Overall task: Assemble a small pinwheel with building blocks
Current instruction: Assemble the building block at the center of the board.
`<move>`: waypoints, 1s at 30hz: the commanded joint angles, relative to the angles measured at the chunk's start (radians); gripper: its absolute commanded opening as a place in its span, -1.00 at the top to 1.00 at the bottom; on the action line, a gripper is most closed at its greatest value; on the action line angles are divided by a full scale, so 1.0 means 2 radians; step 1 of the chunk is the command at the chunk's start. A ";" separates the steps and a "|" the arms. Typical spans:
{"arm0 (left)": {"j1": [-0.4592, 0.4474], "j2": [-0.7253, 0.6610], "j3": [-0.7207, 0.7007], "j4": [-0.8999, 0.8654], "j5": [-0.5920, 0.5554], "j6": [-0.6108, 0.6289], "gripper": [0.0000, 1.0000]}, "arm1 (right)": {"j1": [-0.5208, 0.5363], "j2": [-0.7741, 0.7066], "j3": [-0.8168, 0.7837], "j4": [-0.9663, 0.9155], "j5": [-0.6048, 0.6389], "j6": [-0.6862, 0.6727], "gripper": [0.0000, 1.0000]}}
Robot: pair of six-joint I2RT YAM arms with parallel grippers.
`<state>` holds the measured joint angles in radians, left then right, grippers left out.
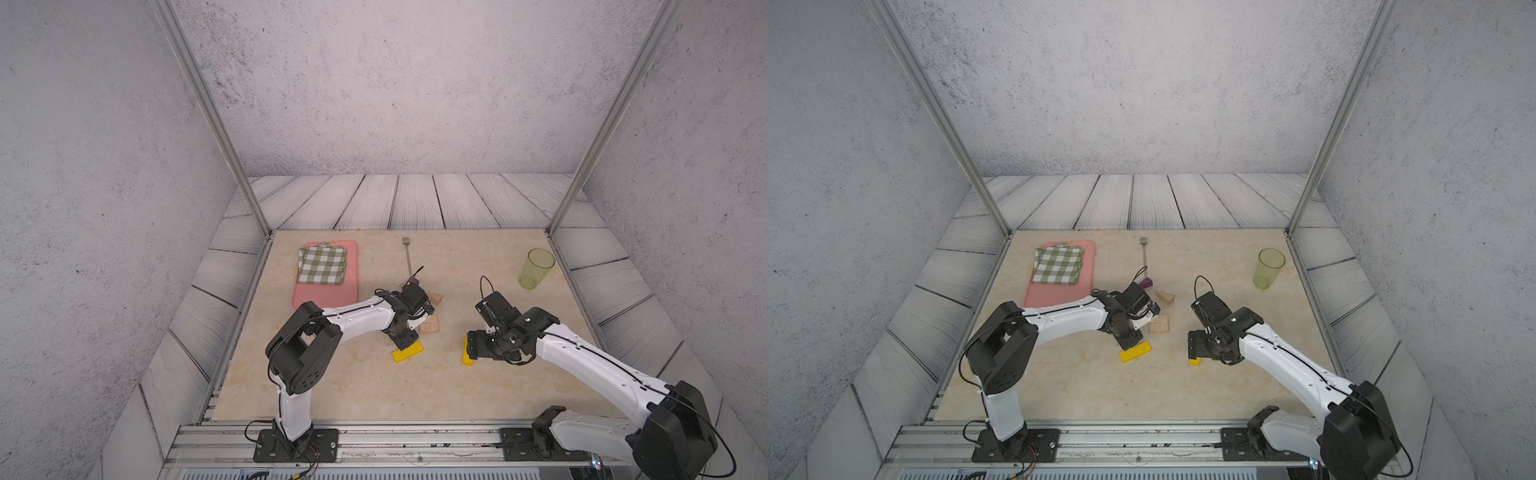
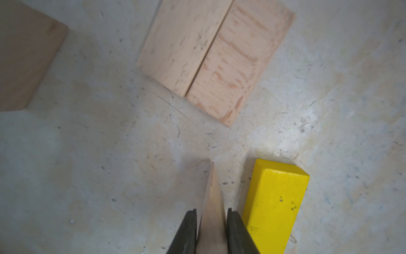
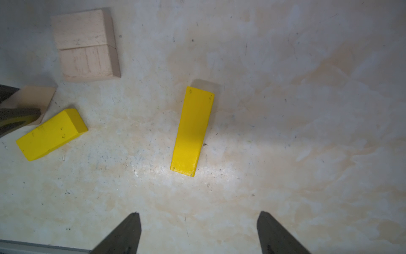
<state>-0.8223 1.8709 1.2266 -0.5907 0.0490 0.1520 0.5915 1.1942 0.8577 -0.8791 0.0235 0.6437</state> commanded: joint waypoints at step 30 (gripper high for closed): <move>-0.009 -0.008 0.000 0.023 0.000 0.020 0.07 | -0.006 -0.019 -0.008 -0.011 -0.003 0.005 -0.74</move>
<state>-0.8345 1.8706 1.2259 -0.5545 0.0494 0.1989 0.5838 1.1912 0.8513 -0.8795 0.0174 0.6472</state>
